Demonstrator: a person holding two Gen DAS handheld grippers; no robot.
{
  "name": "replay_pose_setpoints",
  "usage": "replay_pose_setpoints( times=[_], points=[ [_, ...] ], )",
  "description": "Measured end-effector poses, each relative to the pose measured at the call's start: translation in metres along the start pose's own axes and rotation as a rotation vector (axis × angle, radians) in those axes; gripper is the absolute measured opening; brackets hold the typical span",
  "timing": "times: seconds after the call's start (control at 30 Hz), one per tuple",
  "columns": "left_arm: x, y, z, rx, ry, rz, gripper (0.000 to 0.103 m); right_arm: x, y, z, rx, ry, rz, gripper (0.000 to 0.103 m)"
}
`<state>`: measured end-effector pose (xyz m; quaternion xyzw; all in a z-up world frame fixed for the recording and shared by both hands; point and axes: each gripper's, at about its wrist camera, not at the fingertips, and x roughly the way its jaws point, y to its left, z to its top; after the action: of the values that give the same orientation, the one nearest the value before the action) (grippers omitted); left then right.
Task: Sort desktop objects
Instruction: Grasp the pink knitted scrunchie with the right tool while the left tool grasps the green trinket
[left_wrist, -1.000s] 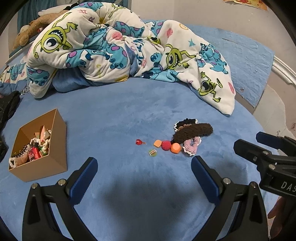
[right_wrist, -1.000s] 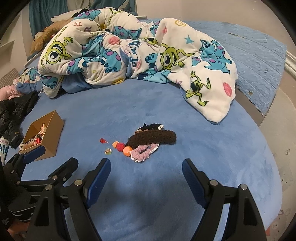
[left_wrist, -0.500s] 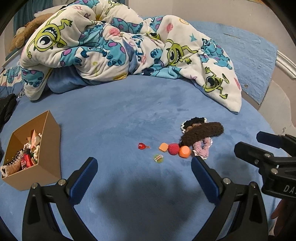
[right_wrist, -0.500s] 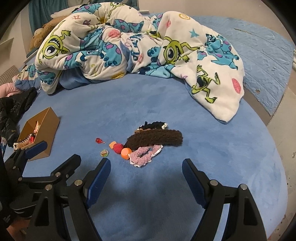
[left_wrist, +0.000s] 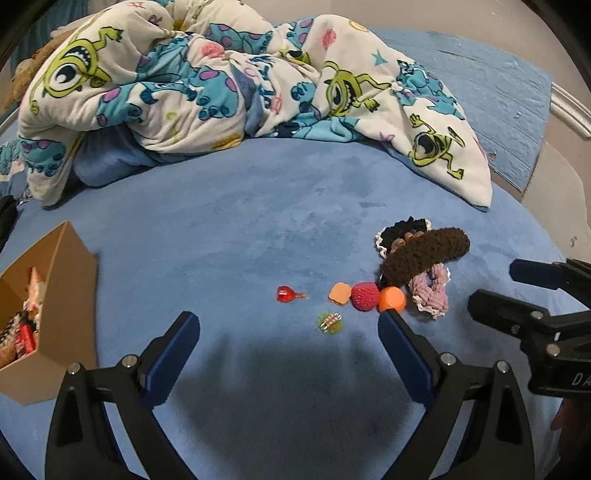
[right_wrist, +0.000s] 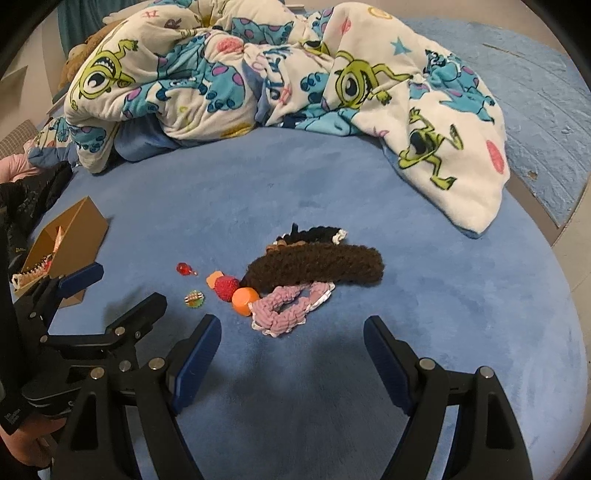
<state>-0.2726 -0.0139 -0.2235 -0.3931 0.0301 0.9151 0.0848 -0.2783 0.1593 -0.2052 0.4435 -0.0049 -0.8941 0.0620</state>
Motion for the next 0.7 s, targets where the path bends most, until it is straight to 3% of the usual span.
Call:
replay_pose_setpoints(
  times=[0.63,0.7],
  points=[
    [0.04,0.009,-0.007,0.043,0.027,-0.045,0.093,0.047,0.008,0.0,-0.014,0.04,0.017,0.082],
    [0.042,0.01,-0.009,0.042,0.029,-0.049,0.092,0.052,0.008,-0.001,-0.016,0.045,0.016,0.077]
  ],
)
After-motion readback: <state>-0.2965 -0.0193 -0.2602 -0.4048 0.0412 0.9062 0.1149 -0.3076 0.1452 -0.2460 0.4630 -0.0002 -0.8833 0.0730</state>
